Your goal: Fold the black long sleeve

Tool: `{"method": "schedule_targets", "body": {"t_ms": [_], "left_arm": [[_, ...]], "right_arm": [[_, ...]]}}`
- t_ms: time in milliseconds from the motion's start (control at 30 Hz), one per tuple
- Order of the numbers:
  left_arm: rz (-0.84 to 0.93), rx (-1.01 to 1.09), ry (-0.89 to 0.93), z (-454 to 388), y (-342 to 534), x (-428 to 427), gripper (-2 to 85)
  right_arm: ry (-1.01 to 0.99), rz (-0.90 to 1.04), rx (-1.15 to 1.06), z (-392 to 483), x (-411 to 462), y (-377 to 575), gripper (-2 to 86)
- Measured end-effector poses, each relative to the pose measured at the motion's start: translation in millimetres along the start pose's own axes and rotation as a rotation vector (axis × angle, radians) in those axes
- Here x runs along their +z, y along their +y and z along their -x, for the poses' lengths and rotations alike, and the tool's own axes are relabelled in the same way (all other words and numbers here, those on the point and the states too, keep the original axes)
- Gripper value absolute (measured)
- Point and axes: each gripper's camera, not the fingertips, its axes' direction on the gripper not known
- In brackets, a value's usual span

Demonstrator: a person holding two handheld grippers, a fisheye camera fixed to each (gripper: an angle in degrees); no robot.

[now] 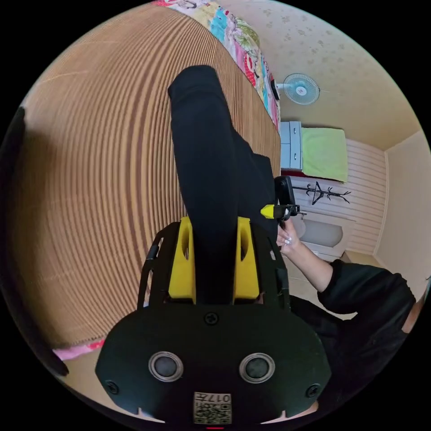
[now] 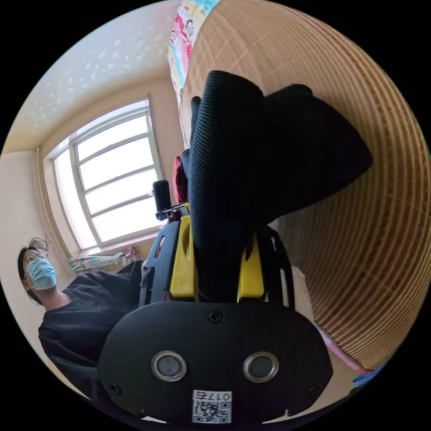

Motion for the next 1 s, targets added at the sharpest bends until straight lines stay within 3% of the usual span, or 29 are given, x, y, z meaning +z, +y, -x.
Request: {"method": "schedule_targets", "body": {"t_ms": [367, 600, 733, 800, 900, 967, 1000], "left_arm": [[-0.271, 0.022, -0.31, -28, 132, -286, 13.3], [-0.381, -0.104, -0.547, 16, 173, -429, 14.4], [-0.489, -0.456, -0.656, 100, 209, -395, 15.4], [-0.539, -0.552, -0.649, 122, 235, -357, 15.2], [-0.775, -0.561, -0.705, 101, 299, -315, 12.6], [-0.897, -0.579, -0.69, 82, 342, -294, 12.2], [-0.981, -0.543, -0.621, 71, 369, -279, 12.4]], "right_arm": [[-0.23, 0.089, -0.189, 193, 313, -84, 13.2], [-0.177, 0.071, -0.14, 274, 511, -154, 13.5], [0.097, 0.151, 0.006, 239, 569, -164, 12.2], [0.218, 0.198, -0.034, 221, 561, -153, 10.3], [0.501, 0.314, -0.117, 192, 516, -120, 7.1], [0.991, 0.381, -0.074, 169, 466, -82, 5.5], [1.111, 0.39, -0.053, 166, 453, -72, 5.3]]}}
